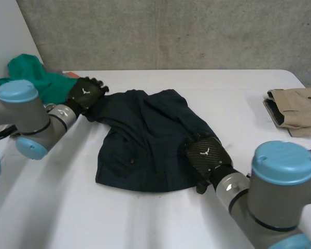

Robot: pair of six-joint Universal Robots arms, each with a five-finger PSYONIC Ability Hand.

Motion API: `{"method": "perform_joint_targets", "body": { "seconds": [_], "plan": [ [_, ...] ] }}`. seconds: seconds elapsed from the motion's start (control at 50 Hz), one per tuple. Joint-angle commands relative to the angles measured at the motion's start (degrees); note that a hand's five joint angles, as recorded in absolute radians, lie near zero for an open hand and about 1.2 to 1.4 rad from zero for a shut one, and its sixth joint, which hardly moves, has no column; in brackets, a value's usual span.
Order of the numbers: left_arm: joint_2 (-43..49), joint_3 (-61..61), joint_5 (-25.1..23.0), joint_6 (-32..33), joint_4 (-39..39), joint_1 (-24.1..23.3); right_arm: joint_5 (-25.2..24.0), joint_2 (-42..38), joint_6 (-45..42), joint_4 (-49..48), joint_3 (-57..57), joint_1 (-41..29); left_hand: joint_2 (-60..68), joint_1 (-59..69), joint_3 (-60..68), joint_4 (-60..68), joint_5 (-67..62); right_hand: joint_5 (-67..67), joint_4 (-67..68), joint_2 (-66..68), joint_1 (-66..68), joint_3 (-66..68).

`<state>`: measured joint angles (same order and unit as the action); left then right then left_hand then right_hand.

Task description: Fold the laundry.

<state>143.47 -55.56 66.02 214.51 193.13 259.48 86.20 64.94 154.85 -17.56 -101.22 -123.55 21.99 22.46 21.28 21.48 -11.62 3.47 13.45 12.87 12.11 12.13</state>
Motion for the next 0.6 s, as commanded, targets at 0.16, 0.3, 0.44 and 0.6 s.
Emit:
{"method": "perform_joint_targets", "body": {
  "seconds": [0.16,0.3,0.44,0.6],
  "plan": [
    [0.94,0.46,1.13,-0.4,0.23,-2.66,0.99,-10.54,-3.06,-2.31,8.14,-0.2,58.01,57.54,58.72,58.52,-58.38,17.11,17.12,17.71,18.47,18.45],
    [-6.53,-4.81,5.52,-0.32,0.32,-3.89,1.95,-10.46,-3.41,-2.13,9.9,0.33,58.01,57.54,58.72,58.52,-58.38,66.53,66.55,67.13,67.89,67.87],
    [-17.68,-10.88,9.3,-0.67,-0.12,-6.35,1.95,-4.05,-3.06,-1.34,9.64,5.07,58.01,57.54,58.72,58.52,-58.38,66.53,66.55,67.13,67.89,67.87],
    [-38.24,-20.28,10.18,-4.0,-0.39,-9.77,0.99,8.17,-3.41,1.9,10.6,11.31,58.01,57.54,58.72,58.52,-58.38,66.53,66.55,67.13,67.89,67.87]
  ]
}}
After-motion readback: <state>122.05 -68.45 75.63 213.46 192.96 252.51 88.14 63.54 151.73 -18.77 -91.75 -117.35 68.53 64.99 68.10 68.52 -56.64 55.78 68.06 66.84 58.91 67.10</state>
